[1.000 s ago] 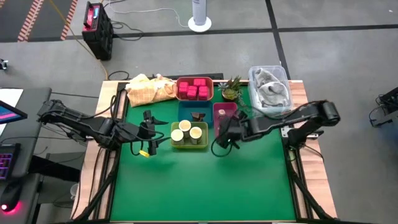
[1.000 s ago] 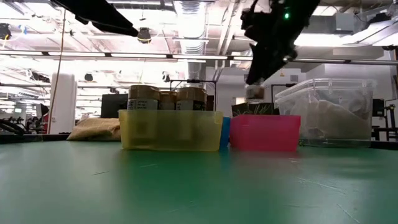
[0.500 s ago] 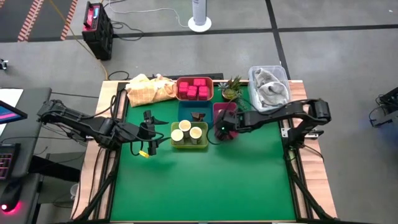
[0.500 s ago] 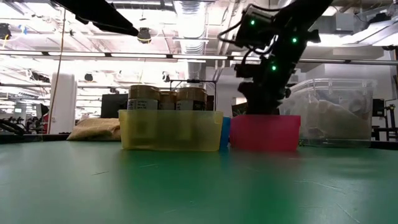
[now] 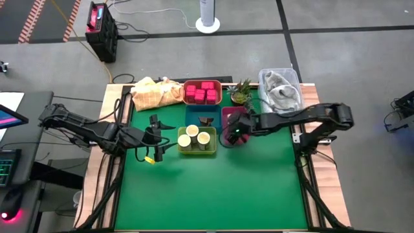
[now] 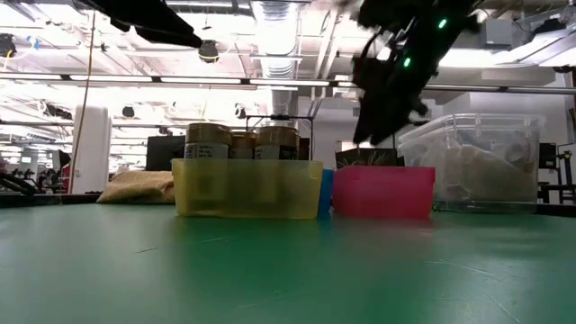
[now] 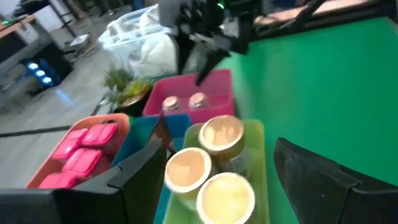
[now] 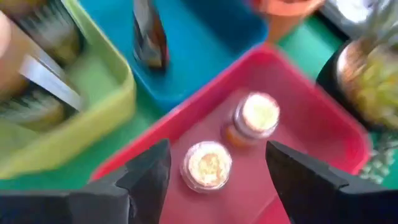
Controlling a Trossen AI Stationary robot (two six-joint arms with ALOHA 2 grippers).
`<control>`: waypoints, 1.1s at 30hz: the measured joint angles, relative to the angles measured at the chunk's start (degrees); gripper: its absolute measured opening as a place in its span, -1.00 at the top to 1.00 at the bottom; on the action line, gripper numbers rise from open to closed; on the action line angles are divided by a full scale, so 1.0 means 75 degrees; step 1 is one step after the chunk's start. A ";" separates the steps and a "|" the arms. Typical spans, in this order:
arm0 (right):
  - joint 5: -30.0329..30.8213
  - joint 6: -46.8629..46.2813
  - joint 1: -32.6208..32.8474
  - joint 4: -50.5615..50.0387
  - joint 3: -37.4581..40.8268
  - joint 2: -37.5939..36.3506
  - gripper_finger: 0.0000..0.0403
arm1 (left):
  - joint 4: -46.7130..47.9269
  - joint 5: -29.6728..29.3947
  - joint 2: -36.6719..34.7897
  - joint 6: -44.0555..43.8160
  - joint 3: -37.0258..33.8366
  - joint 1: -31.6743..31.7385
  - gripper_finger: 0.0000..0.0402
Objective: Sort spices by type
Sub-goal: Return to Home Position
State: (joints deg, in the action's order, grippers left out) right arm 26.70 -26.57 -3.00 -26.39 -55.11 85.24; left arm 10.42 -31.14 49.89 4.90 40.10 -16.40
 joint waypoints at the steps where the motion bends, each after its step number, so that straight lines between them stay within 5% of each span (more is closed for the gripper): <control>1: 0.0019 0.0057 0.0050 0.0023 0.0047 -0.0264 -0.45 | -0.0121 0.0149 -0.0002 0.0036 -0.0042 0.0000 -0.41; 9: 0.0037 0.0266 0.0343 0.0847 0.1792 -0.2854 -0.45 | -0.2475 0.0923 -0.0118 0.1119 -0.1379 0.0003 -0.41; 13: 0.0036 0.0226 0.0568 0.1596 0.3129 -0.4453 -0.45 | -0.2540 0.1578 -0.0614 0.0729 -0.1489 0.0006 -0.41; 21: 0.0099 0.0415 0.1435 0.2279 0.4650 -0.7491 -0.45 | -0.0461 0.2586 -0.1716 -0.0698 -0.1541 -0.0005 -0.41; 33: 0.0271 0.1732 0.2346 0.2201 0.5448 -1.1012 -0.45 | -0.2593 0.3517 -0.3139 -0.1637 -0.3945 -0.0067 -0.41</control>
State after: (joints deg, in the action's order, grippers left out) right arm 28.73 -13.57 14.60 -9.88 -14.25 2.65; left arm -9.02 -4.75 26.35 -7.38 10.52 -16.91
